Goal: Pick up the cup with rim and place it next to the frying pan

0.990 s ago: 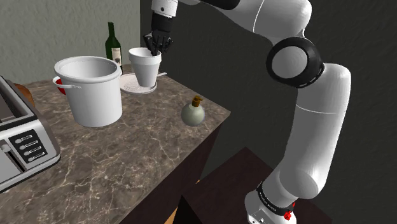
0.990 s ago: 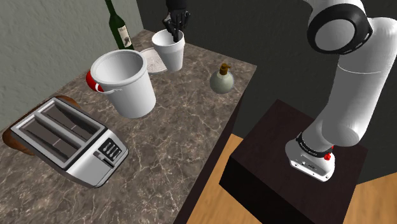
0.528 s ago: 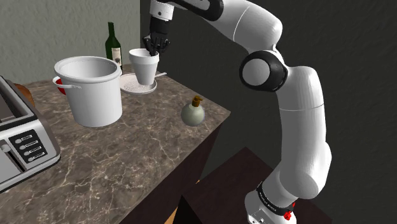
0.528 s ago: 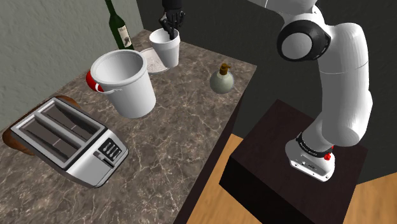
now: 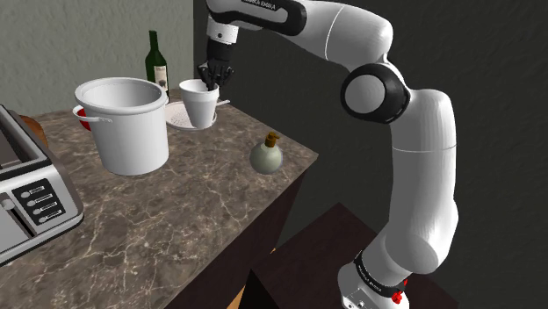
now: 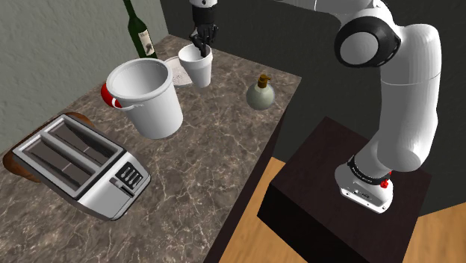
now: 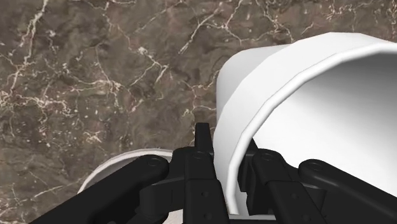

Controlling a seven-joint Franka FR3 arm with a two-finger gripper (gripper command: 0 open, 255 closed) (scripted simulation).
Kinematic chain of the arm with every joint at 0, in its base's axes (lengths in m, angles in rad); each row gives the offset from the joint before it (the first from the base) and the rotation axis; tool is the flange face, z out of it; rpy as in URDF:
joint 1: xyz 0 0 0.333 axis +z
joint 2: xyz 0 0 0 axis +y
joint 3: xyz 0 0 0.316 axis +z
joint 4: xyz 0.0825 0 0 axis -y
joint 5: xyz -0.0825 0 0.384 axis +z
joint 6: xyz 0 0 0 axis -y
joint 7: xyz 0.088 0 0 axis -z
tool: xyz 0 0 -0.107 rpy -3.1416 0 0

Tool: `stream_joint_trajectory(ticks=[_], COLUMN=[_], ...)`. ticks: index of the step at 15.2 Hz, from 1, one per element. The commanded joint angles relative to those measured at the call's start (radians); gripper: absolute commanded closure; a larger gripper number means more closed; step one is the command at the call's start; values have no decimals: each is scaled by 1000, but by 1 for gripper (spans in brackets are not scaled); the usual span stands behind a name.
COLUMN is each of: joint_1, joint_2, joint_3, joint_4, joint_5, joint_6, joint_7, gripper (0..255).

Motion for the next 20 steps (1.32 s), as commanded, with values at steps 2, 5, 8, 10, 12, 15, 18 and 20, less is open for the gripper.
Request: stream_joint_trajectory(ticks=[2,5,8,10,12,15,18,20], joint_1=[-3,-7,-9,-11,-12,-13,-14,-15], joint_2=[-13,-22,-27,-29,-29,-27,-23,-19], joint_3=[0,0,0,-1,-1,-1,-2,-3], joint_4=[-62,-117,-166,-195,-222,-260,-294,-314], joint_5=[2,4,5,5,6,6,6,6], joint_6=[50,96,139,167,194,233,271,295], joint_7=[-3,-6,-10,-12,-14,-17,-19,-21], gripper=[255,255,255,255,255,255,255,255])
